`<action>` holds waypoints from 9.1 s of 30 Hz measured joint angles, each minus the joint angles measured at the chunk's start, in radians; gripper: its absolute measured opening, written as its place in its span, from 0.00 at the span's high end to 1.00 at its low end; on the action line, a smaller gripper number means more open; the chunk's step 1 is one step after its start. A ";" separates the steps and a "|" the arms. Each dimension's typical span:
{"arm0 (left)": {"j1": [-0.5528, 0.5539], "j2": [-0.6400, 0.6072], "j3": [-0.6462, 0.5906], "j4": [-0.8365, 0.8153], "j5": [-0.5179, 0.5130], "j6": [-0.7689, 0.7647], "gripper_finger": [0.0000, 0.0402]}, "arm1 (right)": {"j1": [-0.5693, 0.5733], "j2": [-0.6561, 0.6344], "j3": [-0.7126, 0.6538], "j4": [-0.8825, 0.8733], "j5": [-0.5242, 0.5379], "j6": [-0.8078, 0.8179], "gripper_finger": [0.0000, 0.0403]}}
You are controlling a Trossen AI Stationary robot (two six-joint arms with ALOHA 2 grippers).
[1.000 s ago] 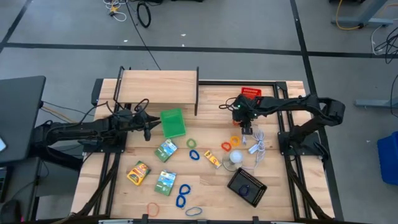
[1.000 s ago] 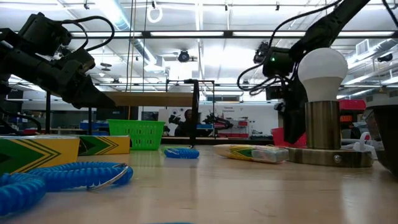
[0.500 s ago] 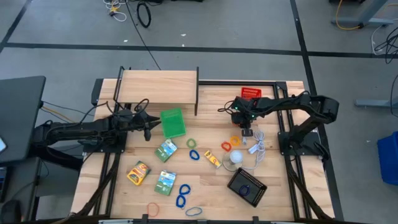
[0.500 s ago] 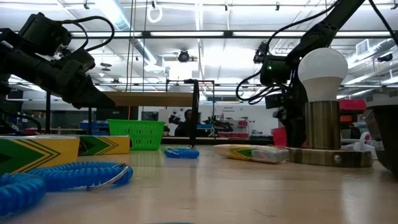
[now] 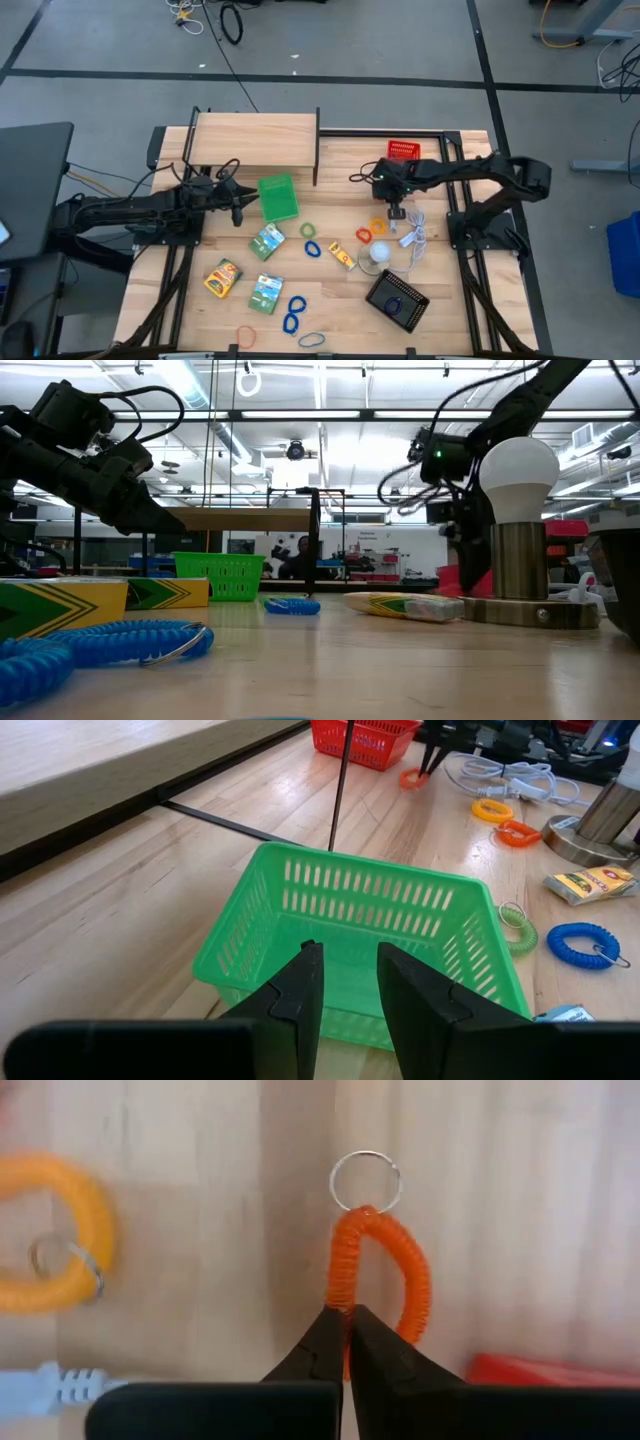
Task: Pick & Place Office Desk Supplies
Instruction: Put the orange spring keychain into the black basket, then put the yellow spring keychain into the black basket, then put the green spring keychain into the black basket
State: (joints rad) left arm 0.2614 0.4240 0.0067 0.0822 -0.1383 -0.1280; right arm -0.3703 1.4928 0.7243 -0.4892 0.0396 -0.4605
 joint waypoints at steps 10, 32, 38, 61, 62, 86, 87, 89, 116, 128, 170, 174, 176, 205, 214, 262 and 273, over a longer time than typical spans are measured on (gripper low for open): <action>0.000 0.014 0.000 0.000 -0.014 0.000 0.74 | 0.064 -0.137 0.000 0.027 0.004 0.082 1.00; 0.000 0.015 0.000 0.005 -0.019 -0.008 0.74 | 0.456 -0.614 0.003 0.095 0.046 0.381 1.00; 0.000 0.015 0.000 0.004 -0.019 -0.009 0.74 | 0.640 -0.616 0.003 0.092 0.029 0.539 1.00; 0.000 0.015 0.000 -0.001 -0.019 -0.008 0.74 | 1.114 -0.232 0.004 0.038 -0.002 1.294 1.00; 0.000 0.015 0.000 0.000 -0.019 -0.008 0.74 | 1.116 -0.208 0.004 0.054 -0.016 1.294 1.00; 0.000 0.015 0.000 0.000 -0.019 -0.007 0.74 | 1.084 -0.085 0.004 0.247 -0.079 1.360 0.65; 0.000 0.015 0.000 0.000 -0.019 -0.007 0.74 | 1.080 -0.085 0.004 0.262 -0.075 1.355 0.65; 0.000 0.015 0.000 0.000 -0.019 -0.007 0.74 | 1.077 -0.085 0.020 0.261 -0.036 1.323 0.65; 0.000 0.015 0.000 0.000 -0.019 -0.003 0.74 | 0.583 -0.091 0.402 -0.543 0.445 0.546 0.66; 0.000 0.015 0.000 0.000 -0.019 -0.003 0.74 | 0.276 -0.211 0.172 -0.367 0.113 0.326 0.66; 0.000 0.016 0.000 0.003 -0.019 -0.003 0.74 | 0.144 0.030 -0.095 0.172 -0.205 0.203 0.89; 0.000 0.016 0.000 0.003 -0.019 -0.003 0.74 | 0.169 0.030 -0.096 0.175 -0.164 0.199 0.96; 0.000 0.016 0.000 0.003 -0.019 -0.003 0.74 | 0.178 0.030 -0.095 0.174 -0.141 0.209 0.97; 0.000 0.015 0.000 0.003 -0.019 -0.008 0.74 | 0.425 -0.324 0.168 -0.077 0.345 0.242 1.00; 0.000 0.016 0.000 0.003 -0.019 -0.008 0.74 | 0.661 -0.349 0.335 -0.242 0.247 0.409 1.00; -0.257 0.449 0.146 0.406 0.139 0.075 0.46 | 1.078 0.138 0.328 -0.267 0.011 1.205 0.55; -0.396 0.951 0.561 0.116 0.089 0.241 0.39 | 1.102 0.137 0.328 -0.257 0.062 1.197 0.57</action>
State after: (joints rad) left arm -0.1341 1.3745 0.5674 0.1979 -0.0496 0.1131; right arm 0.7322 1.6299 1.0523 -0.7464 0.1012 0.7364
